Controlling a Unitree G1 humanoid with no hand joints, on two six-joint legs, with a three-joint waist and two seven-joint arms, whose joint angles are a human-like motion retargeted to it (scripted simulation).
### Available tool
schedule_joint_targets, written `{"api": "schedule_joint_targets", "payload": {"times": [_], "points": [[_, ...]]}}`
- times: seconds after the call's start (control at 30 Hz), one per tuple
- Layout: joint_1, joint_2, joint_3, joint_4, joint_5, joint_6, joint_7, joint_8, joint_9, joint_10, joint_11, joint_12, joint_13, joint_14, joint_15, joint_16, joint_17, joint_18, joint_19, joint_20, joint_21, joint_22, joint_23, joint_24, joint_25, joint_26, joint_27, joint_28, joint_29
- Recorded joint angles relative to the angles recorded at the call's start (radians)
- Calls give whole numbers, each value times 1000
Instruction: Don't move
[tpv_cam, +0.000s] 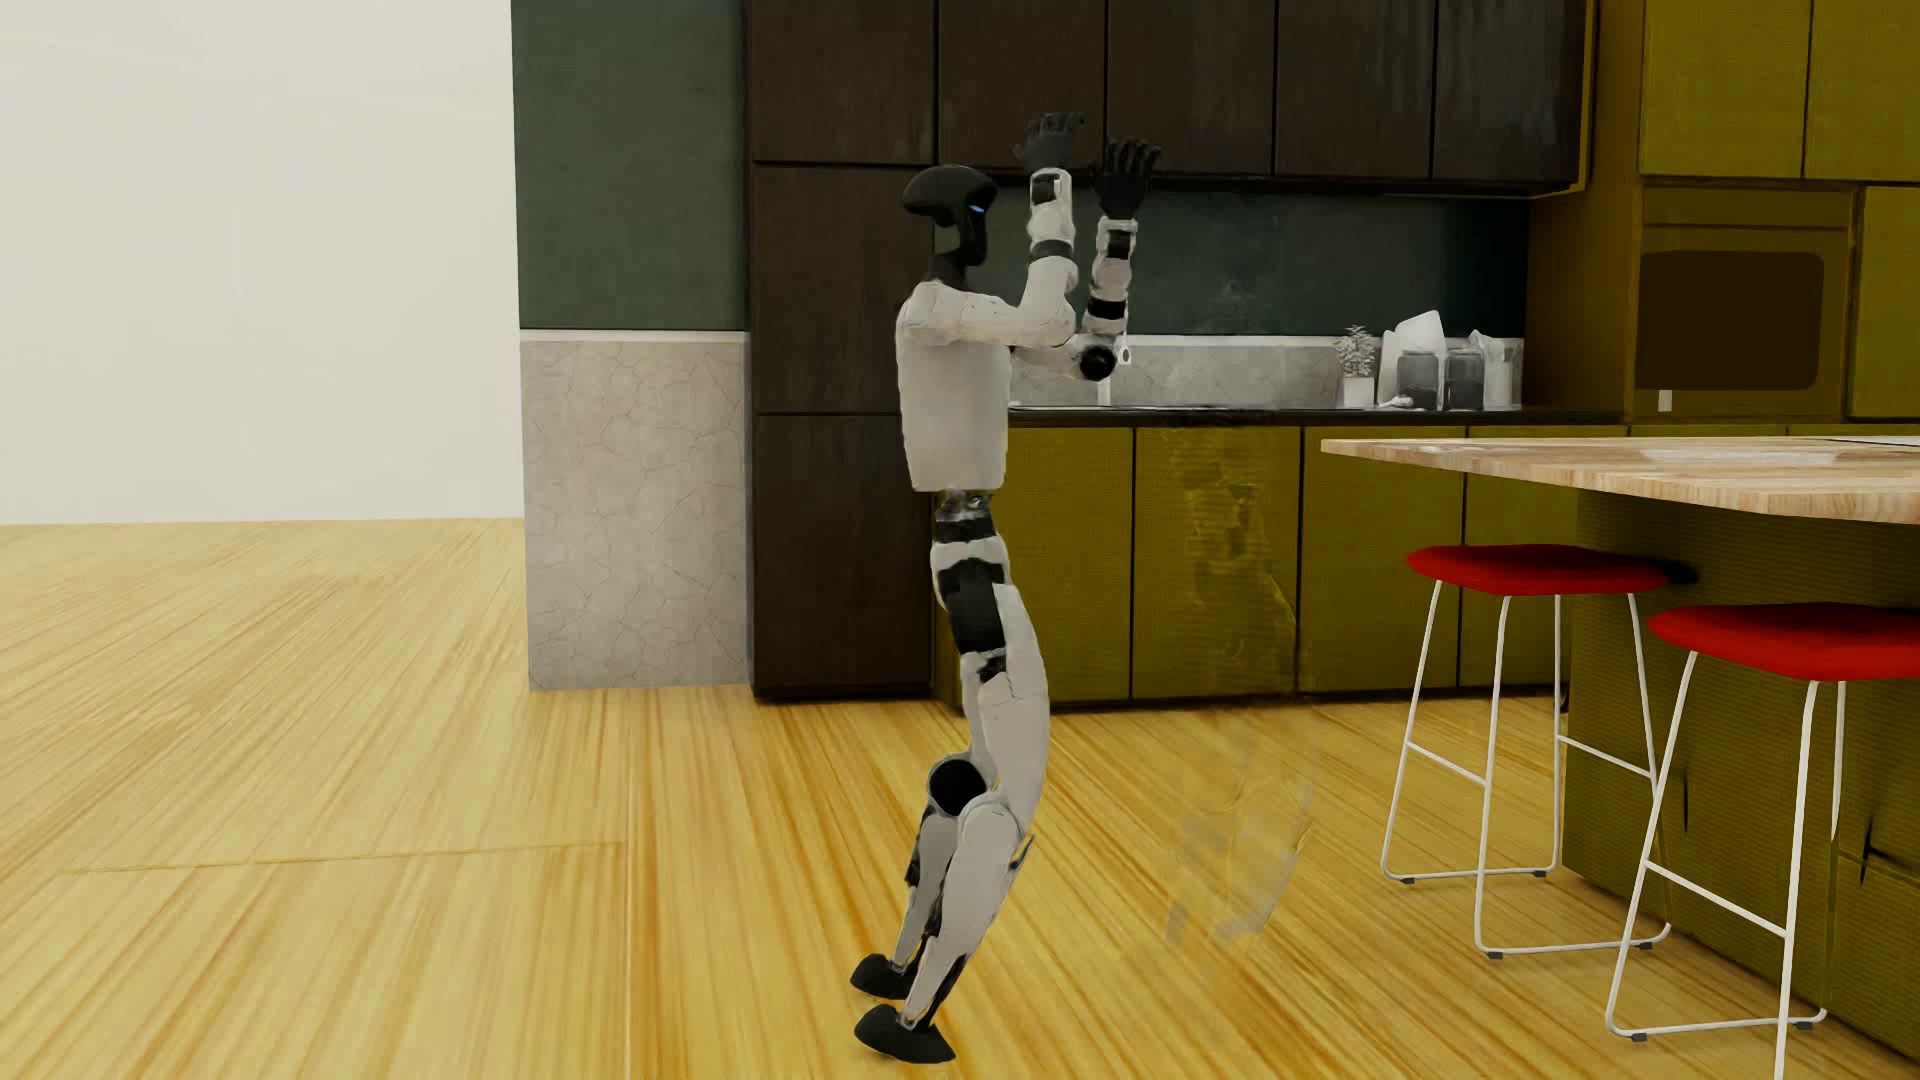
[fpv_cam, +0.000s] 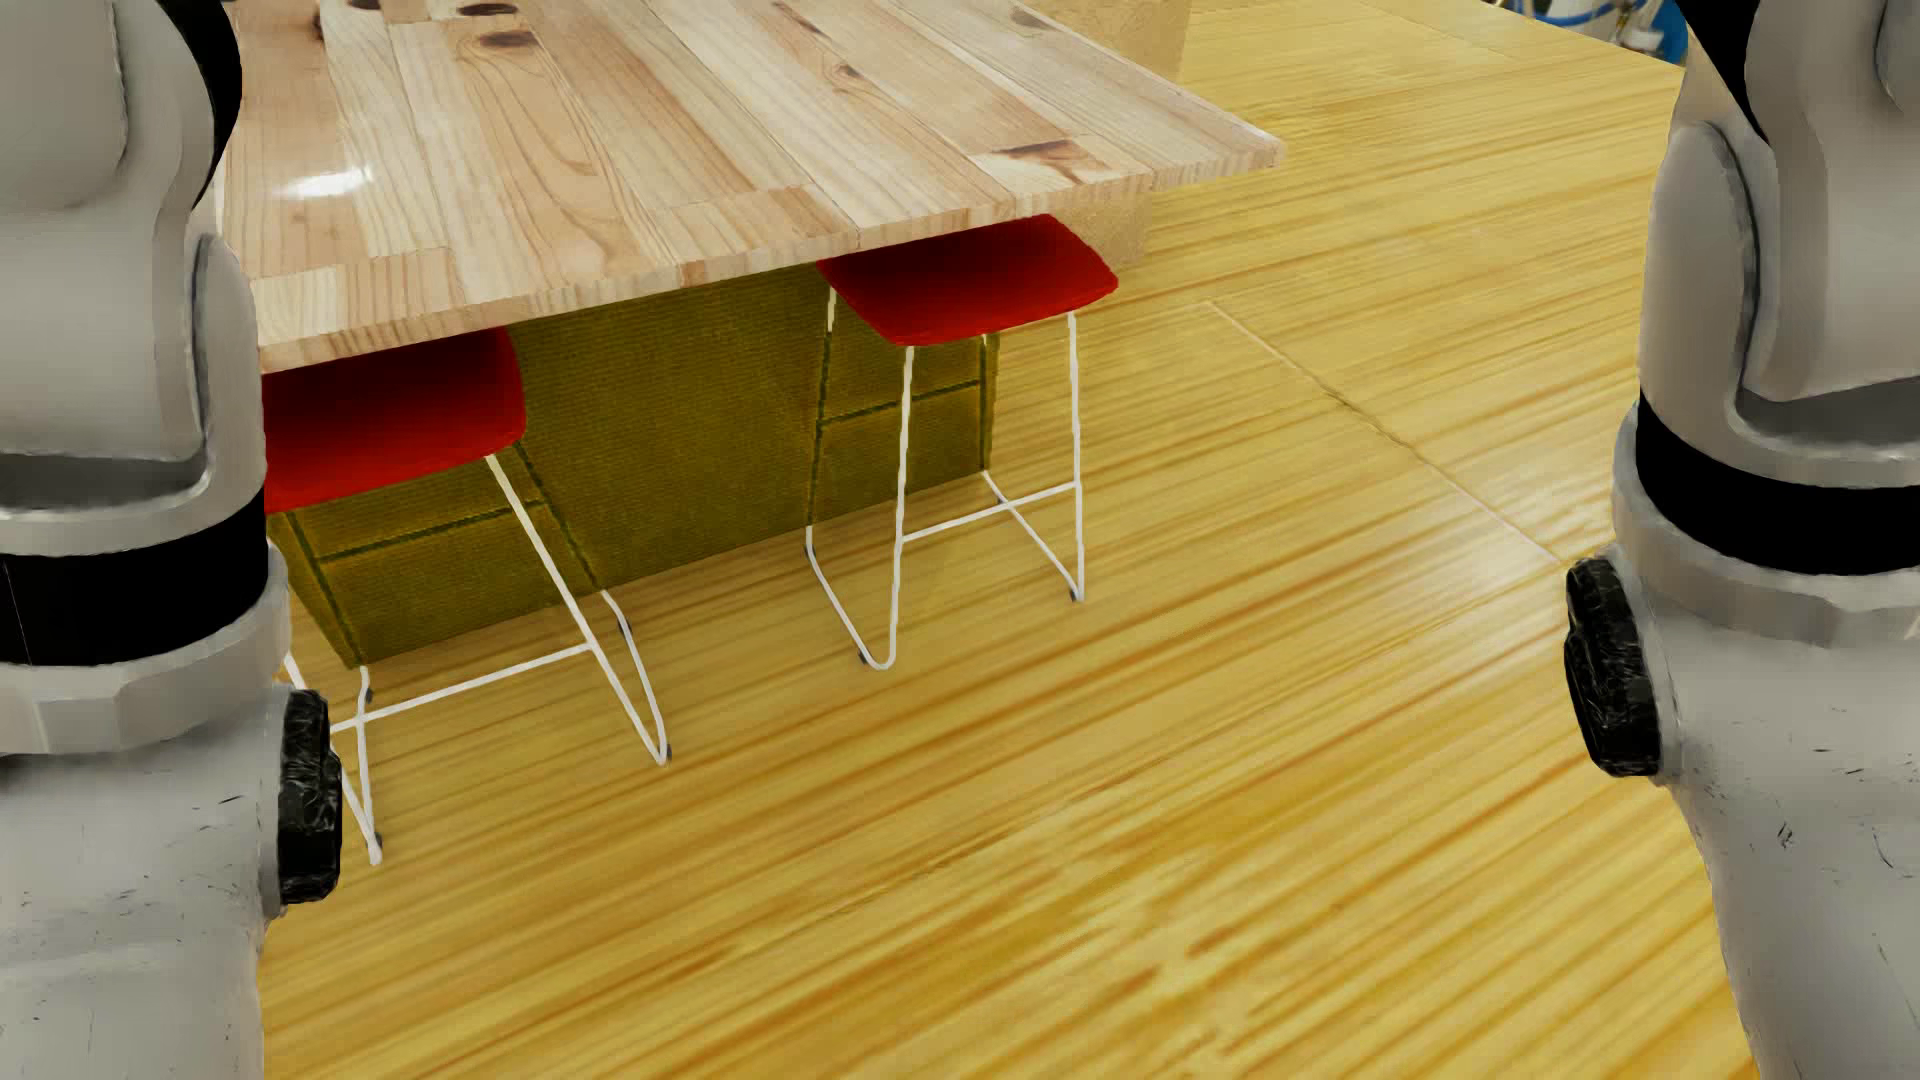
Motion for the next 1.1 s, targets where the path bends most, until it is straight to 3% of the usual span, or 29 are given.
{"api": "schedule_joint_targets", "payload": {"times": [0.13, 0.27, 0.4, 0.63, 0.73, 0.83, 0.9, 0.97, 1.1], "points": [[-3, -8, 22, 0, -2, 12, 0, 0, 4, -19, -1, -28, 6, 24, 5, -1, -10, 0, 0, 41, -10, -85, -2, 0, 0, 0, 0, 0, 0], [-12, -2, 33, 0, -3, 16, 0, 0, 38, 34, 4, -60, 43, -30, 9, 2, -18, 0, 0, 65, -27, -181, -19, 0, 0, 0, 0, 0, 0], [-20, -21, 48, -6, -11, 33, 0, 0, 20, -16, -4, -65, 83, 29, 22, -1, -49, 0, 0, 55, -40, -180, -25, 0, 0, 0, 0, 0, 0], [-43, -27, 55, -4, -9, 36, 0, 0, 17, 18, -6, -29, 188, 3, 51, 4, -84, 0, 0, 46, -70, -198, -65, 0, 0, 0, 0, 0, 0], [-57, -37, 58, 1, -6, 32, 0, 0, -2, 6, -15, 269, 532, 27, 78, 19, -139, 0, 0, -17, -42, -268, -184, 0, 0, 0, 0, 0, 0], [-59, -52, 64, 10, 3, 7, 0, 0, -16, -38, -21, 758, 1073, 103, 98, 1, -134, 0, 0, -240, 132, -240, -166, 0, 0, 0, 0, 0, 0], [-71, -81, 75, 17, 11, -10, 0, 0, -21, -56, -18, 1055, 1378, 160, 124, -63, -74, 0, 0, -336, 228, -38, 43, 0, 0, 0, 0, 0, 0], [-79, -108, 80, 27, 20, -29, 0, 0, -17, -68, -8, 1241, 1551, 210, 146, -129, 1, 0, 0, -369, 285, 240, 331, 0, 0, 0, 0, 0, 0], [-105, -185, 97, 48, 32, -32, 0, 0, 10, -91, 35, 1326, 1609, 328, 194, -186, 50, 0, 0, -478, 401, 744, 797, 0, 0, 0, 0, 0, 0]]}}
